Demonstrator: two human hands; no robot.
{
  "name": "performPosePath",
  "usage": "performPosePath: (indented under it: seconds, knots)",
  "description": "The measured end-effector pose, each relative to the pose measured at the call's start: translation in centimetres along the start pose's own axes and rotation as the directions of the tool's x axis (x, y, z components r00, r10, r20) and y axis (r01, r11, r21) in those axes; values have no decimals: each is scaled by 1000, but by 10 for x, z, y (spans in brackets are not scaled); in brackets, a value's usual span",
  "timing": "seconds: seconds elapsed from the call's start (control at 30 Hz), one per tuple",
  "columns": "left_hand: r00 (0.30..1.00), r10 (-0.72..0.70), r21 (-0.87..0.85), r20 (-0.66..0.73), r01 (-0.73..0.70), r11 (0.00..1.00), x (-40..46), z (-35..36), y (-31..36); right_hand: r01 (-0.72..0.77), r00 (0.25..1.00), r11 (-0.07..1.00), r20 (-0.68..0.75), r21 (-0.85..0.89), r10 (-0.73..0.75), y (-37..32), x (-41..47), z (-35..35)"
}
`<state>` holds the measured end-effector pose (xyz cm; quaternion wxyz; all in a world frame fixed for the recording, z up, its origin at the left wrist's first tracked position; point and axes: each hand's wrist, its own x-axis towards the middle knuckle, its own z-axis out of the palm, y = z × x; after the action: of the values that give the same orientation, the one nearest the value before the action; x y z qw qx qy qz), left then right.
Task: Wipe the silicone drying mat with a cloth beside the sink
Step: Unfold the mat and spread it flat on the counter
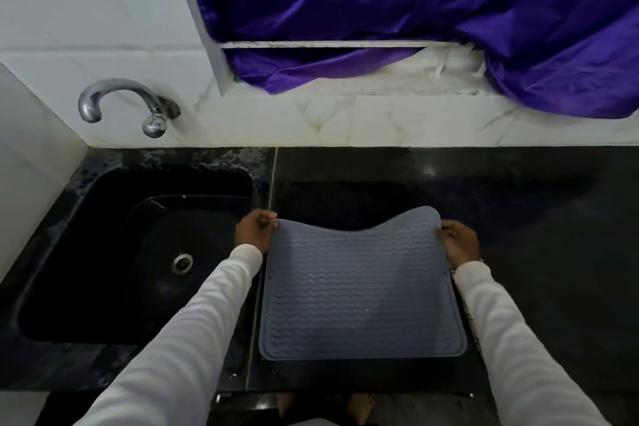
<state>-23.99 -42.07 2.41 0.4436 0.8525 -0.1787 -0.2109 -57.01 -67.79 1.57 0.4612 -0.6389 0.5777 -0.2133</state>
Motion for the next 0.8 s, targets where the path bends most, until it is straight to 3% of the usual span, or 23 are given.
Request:
performPosePath:
  seconds: [0.13,0.23,0.43,0.57,0.8]
  knots:
    - [999,-47,87,27,44,995,7,6,-1,-76,997,970,-14,-230,74,6,12,16]
    - [995,-93,122,38,88,989,11,11,-11,-60,998,964,-27,-259,55,6,12,20]
    - [999,11,21,38,-12,1000,11,12,-8,-33,999,963,-24,-266,28,2,13,15]
    - [997,68,53,-32,-66,996,9,12,-3,-40,995,996,-94,-80,33,2,11,13]
    - [993,8,36,-115,-4,999,17,22,-19,3,994,993,-109,-115,-16,3,12,25]
